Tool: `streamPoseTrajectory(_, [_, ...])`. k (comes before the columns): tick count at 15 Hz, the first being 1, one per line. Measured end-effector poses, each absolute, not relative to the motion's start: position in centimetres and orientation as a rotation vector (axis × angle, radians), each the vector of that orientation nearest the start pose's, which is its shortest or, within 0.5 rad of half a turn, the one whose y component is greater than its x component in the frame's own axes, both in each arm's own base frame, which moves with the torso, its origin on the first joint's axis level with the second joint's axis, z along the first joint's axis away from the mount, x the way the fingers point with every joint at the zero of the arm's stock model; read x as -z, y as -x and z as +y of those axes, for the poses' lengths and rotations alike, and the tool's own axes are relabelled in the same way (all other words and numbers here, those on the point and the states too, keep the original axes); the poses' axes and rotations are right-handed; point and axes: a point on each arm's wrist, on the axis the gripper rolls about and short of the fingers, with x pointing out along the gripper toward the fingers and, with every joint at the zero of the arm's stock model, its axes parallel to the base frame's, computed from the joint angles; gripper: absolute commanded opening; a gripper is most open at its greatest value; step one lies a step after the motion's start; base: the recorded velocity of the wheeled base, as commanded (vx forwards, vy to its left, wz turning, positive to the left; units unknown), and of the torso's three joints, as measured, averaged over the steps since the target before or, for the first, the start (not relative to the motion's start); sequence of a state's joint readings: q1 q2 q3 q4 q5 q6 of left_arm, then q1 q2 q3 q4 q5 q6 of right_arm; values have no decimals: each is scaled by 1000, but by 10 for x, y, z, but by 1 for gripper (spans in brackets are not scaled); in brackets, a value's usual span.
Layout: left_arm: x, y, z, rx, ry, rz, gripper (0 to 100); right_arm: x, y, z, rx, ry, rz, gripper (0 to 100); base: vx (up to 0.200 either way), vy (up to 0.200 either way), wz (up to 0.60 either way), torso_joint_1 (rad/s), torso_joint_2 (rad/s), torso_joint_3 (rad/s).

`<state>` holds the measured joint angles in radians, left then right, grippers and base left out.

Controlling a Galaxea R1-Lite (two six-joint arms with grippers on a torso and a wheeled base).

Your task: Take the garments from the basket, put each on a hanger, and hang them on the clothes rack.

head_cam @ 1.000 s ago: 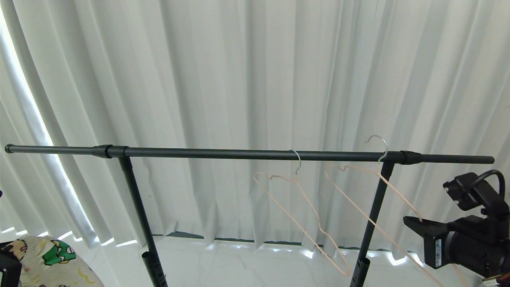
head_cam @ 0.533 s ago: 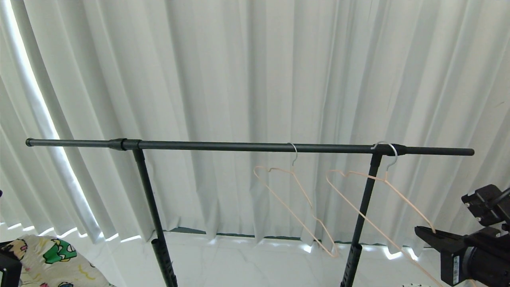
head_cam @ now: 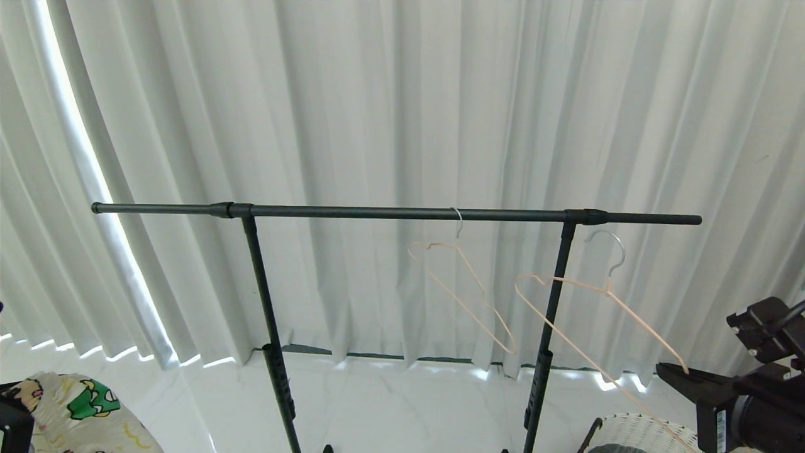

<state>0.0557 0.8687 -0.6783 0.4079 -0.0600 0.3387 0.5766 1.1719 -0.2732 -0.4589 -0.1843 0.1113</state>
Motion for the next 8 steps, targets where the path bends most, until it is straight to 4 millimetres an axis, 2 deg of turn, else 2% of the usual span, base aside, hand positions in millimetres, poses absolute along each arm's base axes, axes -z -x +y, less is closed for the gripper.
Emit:
streamPoseTrajectory(5, [-208, -71, 2, 110, -298, 589, 0, -143, -122, 75, -370, 61, 431, 0, -200, 0, 0, 0, 1, 0])
streamPoseTrajectory(6, [-207, -70, 2, 111, -299, 588, 0, -143, -122, 76, -380, 66, 431, 0, -200, -200, 0, 2, 2, 7])
streamPoseTrajectory(8, [-207, -70, 2, 115, -300, 587, 0, -144, -121, 78, -420, 69, 431, 0, 0, 0, 0, 0, 0, 0])
